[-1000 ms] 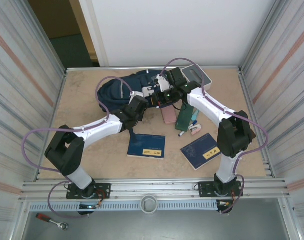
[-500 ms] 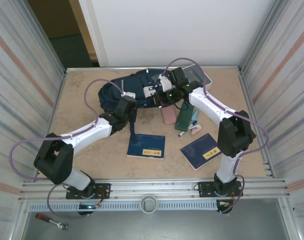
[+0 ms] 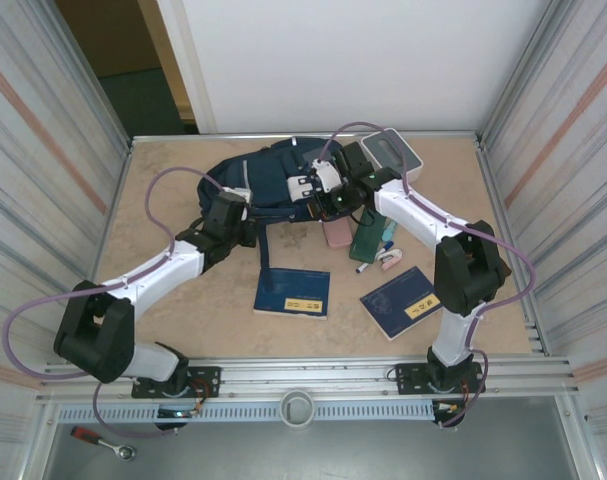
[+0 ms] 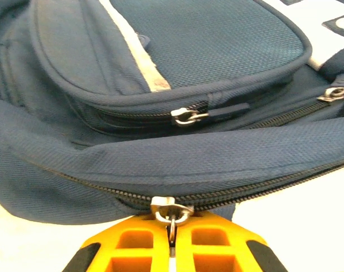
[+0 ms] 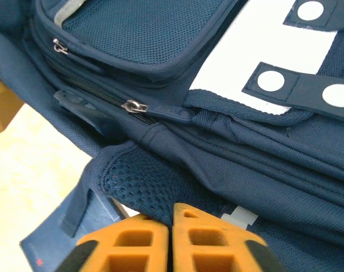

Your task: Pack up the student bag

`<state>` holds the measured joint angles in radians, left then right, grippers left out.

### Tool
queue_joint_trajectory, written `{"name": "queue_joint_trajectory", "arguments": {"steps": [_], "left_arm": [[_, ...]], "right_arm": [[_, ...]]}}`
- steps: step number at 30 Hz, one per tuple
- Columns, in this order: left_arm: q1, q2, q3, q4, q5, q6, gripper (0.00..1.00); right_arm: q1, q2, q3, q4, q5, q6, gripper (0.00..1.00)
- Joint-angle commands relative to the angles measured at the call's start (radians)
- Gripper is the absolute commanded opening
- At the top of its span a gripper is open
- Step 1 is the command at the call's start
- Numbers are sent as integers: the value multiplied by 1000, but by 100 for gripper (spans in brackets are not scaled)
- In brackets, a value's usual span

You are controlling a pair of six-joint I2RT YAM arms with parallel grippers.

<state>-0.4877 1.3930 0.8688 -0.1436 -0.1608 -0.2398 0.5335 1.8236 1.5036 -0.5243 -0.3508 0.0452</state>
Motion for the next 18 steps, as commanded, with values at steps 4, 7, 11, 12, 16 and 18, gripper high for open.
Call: {"name": "queue_joint_trajectory", "arguments": {"steps": [4, 7, 11, 12, 16, 18], "left_arm": [[48, -66, -17, 40, 227, -47, 0], [52, -71, -20, 40, 245, -47, 0], [55, -79, -23, 32, 244, -47, 0], [55, -82, -26, 30, 245, -49, 0], [59, -96, -34, 24, 249, -54, 0], [61, -100, -35, 22, 251, -56, 0]], "right_arm": [[77, -119, -85, 109, 105, -179, 55], [109, -97, -101, 182, 84, -226, 64], [139, -22, -73, 232, 28, -261, 74], [145, -10, -71, 245, 18, -268, 74], [176, 44, -44, 276, 16, -310, 73], [179, 76, -17, 275, 30, -320, 70]]}}
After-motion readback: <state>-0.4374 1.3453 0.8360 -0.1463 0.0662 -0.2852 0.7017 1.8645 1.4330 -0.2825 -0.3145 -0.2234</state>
